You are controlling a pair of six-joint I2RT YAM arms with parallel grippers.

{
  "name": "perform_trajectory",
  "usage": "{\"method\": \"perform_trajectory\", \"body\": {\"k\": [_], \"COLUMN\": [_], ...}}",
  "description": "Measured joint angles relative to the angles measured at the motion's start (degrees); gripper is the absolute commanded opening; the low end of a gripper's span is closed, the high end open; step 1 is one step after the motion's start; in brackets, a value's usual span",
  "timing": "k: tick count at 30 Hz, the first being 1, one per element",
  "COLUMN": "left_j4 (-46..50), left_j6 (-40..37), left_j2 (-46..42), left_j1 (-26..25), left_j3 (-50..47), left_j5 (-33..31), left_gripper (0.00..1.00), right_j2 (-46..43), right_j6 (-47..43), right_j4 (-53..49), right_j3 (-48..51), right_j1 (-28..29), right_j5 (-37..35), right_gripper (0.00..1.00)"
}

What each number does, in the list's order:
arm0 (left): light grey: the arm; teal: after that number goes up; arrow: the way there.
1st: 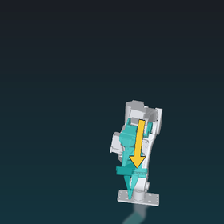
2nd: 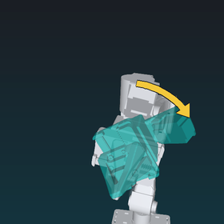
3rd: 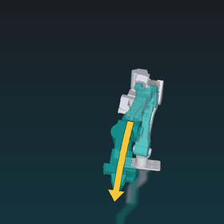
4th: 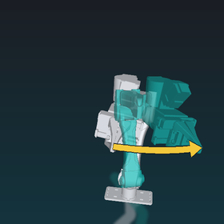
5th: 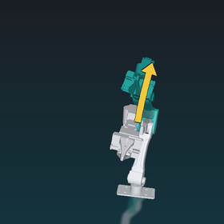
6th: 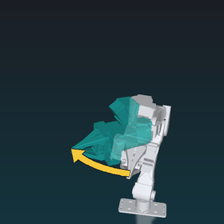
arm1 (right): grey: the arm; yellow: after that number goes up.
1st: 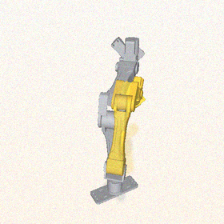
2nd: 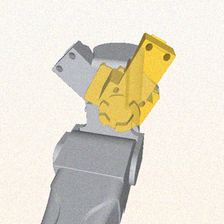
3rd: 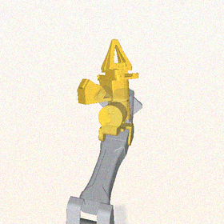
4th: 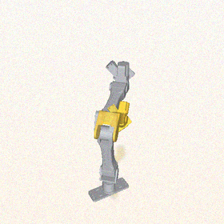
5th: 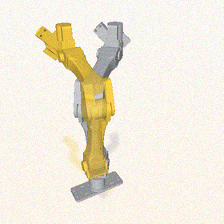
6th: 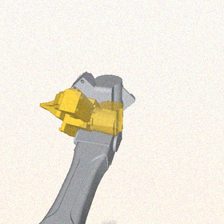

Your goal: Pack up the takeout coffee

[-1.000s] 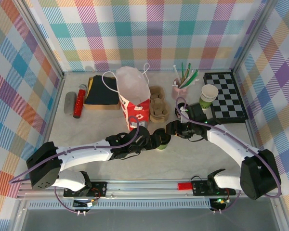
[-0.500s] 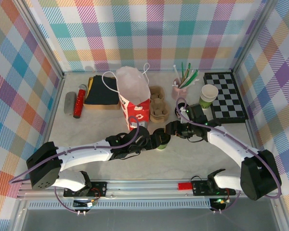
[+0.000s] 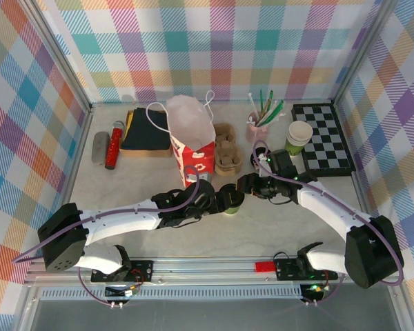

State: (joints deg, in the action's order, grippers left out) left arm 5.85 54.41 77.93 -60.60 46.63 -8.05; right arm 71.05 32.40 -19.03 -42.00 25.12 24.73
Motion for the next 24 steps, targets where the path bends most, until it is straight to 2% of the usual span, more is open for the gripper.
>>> {"method": "perform_trajectory", "body": {"k": [18, 24], "left_j4": [-0.3, -3.1], "left_j6": [0.0, 0.6], "left_j2": [1.5, 1.5], "left_j1": [0.2, 0.2], "left_j3": [0.3, -1.3], "left_j5": [-0.2, -0.2], "left_gripper": [0.68, 0.66], "right_j2": [-0.4, -0.4], "right_j6": [0.1, 0.2], "right_j4": [-0.1, 0.1], "right_j3": [0.2, 0.3], "right_j1": [0.0, 0.0], "right_j5": [-0.2, -0.4], "right_gripper": [0.49, 0.47]}}
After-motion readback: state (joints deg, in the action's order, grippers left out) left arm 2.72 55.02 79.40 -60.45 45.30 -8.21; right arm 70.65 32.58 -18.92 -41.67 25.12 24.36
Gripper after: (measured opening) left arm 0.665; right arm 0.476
